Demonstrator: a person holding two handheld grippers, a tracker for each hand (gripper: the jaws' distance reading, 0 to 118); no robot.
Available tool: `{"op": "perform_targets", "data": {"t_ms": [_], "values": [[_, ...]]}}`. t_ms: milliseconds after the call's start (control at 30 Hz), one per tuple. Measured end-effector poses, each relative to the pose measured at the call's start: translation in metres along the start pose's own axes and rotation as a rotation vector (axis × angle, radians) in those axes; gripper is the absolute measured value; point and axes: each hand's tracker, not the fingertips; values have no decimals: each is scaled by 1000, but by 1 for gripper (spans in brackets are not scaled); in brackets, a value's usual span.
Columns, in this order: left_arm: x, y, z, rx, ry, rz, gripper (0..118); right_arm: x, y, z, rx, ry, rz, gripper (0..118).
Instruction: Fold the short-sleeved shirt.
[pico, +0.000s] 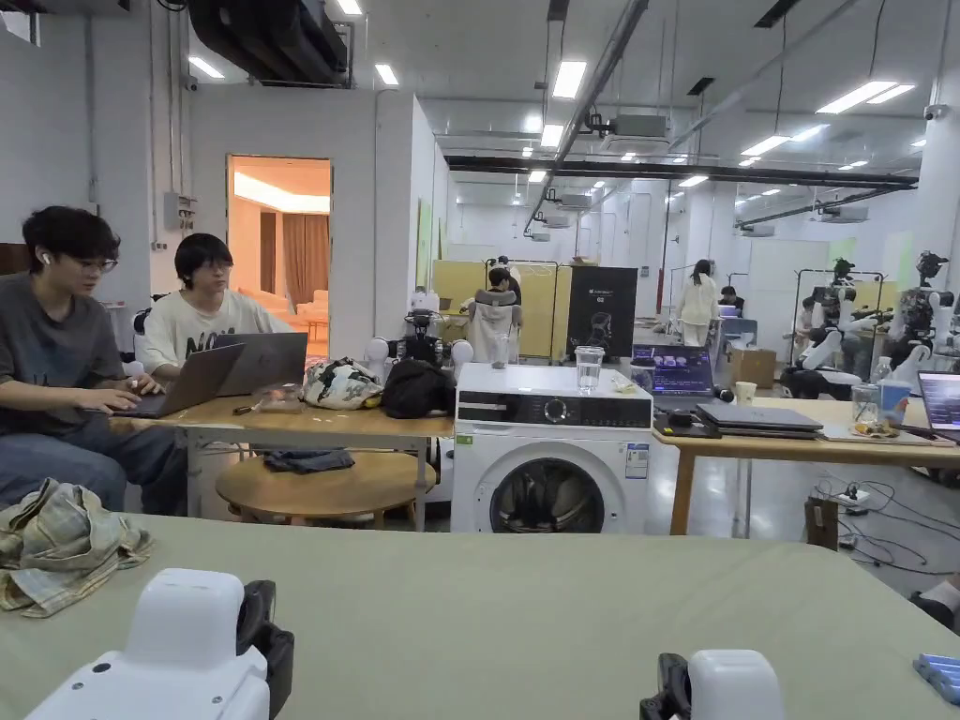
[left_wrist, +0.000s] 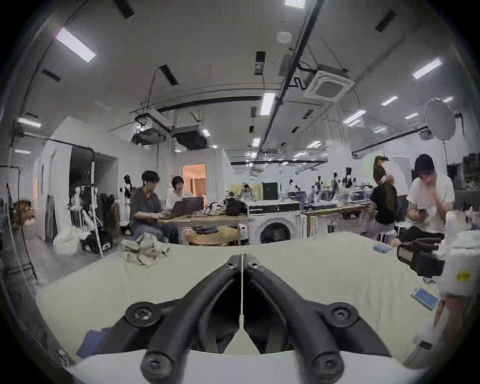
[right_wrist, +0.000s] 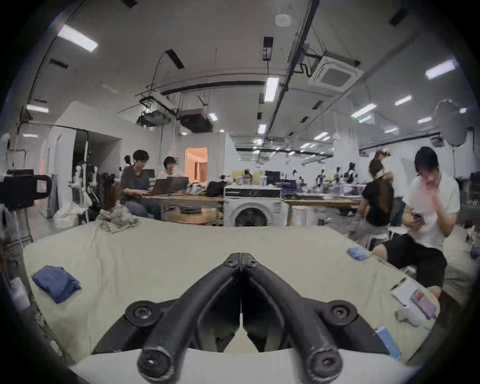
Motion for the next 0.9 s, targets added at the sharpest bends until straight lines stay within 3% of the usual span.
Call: {"op": "perform_targets", "data": {"t_ms": [33, 100, 200, 333, 900], "values": [[-4, -1, 4, -7, -12, 13, 0, 0, -1, 5, -3, 27, 12, 0], [-6, -4, 9, -9, -50, 30, 0, -6, -2, 11, 7, -17, 41, 0], [-4, -10, 14, -9, -35, -30, 0, -3, 4, 16, -9, -3, 24, 0], [-3, -13, 18, -10, -68, -11, 0, -2, 9, 20, 5, 15, -9, 0], [5, -16, 26, 7, -49, -32, 0, -18, 2, 22, -17, 82, 11, 0]]}}
